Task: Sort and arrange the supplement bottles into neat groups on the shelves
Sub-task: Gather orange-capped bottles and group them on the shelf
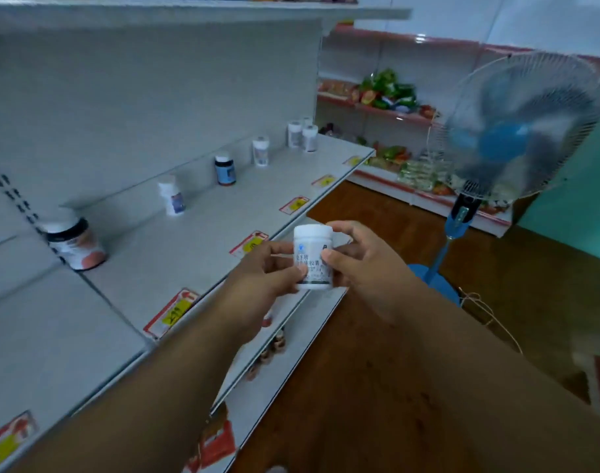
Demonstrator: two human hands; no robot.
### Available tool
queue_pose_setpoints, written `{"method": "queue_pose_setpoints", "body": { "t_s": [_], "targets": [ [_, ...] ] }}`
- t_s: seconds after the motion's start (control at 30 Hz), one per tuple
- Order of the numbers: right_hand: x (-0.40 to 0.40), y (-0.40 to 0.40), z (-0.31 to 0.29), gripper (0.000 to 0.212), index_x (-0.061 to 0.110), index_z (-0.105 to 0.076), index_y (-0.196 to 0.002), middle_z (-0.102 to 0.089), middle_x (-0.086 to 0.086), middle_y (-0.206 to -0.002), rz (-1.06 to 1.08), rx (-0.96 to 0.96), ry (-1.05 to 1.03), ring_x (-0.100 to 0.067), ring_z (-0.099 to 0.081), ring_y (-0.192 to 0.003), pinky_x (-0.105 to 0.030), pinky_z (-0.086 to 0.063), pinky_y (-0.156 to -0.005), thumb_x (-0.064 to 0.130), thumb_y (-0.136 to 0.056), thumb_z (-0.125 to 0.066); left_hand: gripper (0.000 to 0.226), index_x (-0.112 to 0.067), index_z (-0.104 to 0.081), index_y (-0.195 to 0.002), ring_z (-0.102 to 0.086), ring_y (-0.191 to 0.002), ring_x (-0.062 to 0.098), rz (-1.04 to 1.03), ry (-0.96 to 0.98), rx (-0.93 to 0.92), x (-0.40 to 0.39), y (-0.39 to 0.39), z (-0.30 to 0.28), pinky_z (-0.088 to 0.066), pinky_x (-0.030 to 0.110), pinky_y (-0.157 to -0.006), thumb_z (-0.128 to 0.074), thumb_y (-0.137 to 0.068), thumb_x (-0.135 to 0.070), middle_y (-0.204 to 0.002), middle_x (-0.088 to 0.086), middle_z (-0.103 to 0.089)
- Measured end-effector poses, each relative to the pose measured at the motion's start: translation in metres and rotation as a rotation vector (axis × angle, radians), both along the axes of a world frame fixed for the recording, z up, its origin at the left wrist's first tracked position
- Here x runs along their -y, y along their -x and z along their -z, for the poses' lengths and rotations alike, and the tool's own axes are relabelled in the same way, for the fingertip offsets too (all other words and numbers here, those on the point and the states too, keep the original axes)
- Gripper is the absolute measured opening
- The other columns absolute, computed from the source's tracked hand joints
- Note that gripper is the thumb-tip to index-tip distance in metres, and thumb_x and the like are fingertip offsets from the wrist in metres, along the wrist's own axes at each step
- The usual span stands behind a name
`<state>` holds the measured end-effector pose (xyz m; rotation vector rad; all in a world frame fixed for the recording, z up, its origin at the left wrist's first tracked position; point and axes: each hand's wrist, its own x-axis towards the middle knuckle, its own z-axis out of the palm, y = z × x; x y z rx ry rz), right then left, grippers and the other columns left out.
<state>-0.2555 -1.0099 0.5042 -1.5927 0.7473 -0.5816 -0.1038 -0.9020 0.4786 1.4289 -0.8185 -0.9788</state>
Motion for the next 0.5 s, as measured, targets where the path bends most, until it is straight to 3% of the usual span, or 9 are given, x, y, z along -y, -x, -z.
{"method": "queue_pose_setpoints", "body": {
  "t_s": [0.13,0.23,0.33,0.4,0.5],
  "targets": [
    [0.087,0.009,-0.011,0.037,0.021,-0.05,-0.128,-0.071,-0.013,-0.107,0.142,-0.023,0.019,-0.023,-0.071,-0.095,-0.045,-0.06,-0.079,0.01,-0.095,-0.062,0.029,-0.022,-0.06,-0.117,-0.071,-0.098,0.028,0.124,-0.024,0.018,0.109,0.0,-0.012,-0.057,0.041,-0.085,-0.069,-0.09,-0.017,-0.109,0.007,-0.072],
    [0.153,0.02,-0.021,0.04,0.02,-0.046,-0.133,-0.072,-0.01,-0.108,0.19,-0.034,0.054,-0.02,-0.072,-0.093,-0.044,-0.06,-0.078,0.01,-0.096,-0.06,0.028,-0.019,-0.059,-0.115,-0.072,-0.094,0.024,0.185,-0.004,0.029,0.189,0.004,-0.019,-0.059,0.031,-0.075,-0.068,-0.09,-0.009,-0.111,0.012,-0.07],
    [0.219,0.016,-0.014,0.042,0.019,-0.044,-0.134,-0.072,-0.009,-0.11,0.217,-0.032,0.056,-0.02,-0.072,-0.092,-0.038,-0.06,-0.076,0.008,-0.097,-0.059,0.03,-0.023,-0.061,-0.114,-0.071,-0.093,0.013,0.158,-0.002,0.129,0.261,0.002,-0.013,-0.058,0.033,-0.082,-0.072,-0.088,-0.013,-0.106,0.0,-0.073],
    [0.269,0.007,-0.003,0.042,0.024,-0.045,-0.132,-0.072,-0.007,-0.11,0.21,-0.025,0.047,-0.021,-0.072,-0.094,-0.042,-0.06,-0.081,0.008,-0.096,-0.059,0.033,-0.022,-0.061,-0.115,-0.071,-0.095,0.013,0.113,0.011,0.157,0.306,-0.003,-0.005,-0.058,0.034,-0.086,-0.074,-0.087,-0.013,-0.105,-0.002,-0.073],
    [0.346,-0.019,0.004,0.038,0.031,-0.049,-0.124,-0.069,0.0,-0.109,0.122,-0.045,0.054,-0.021,-0.071,-0.097,-0.049,-0.059,-0.083,0.008,-0.095,-0.06,0.032,-0.025,-0.06,-0.11,-0.071,-0.093,0.012,-0.026,0.012,0.178,0.364,-0.015,0.003,-0.058,0.027,-0.081,-0.076,-0.085,-0.012,-0.101,-0.003,-0.072]
  ]
}}
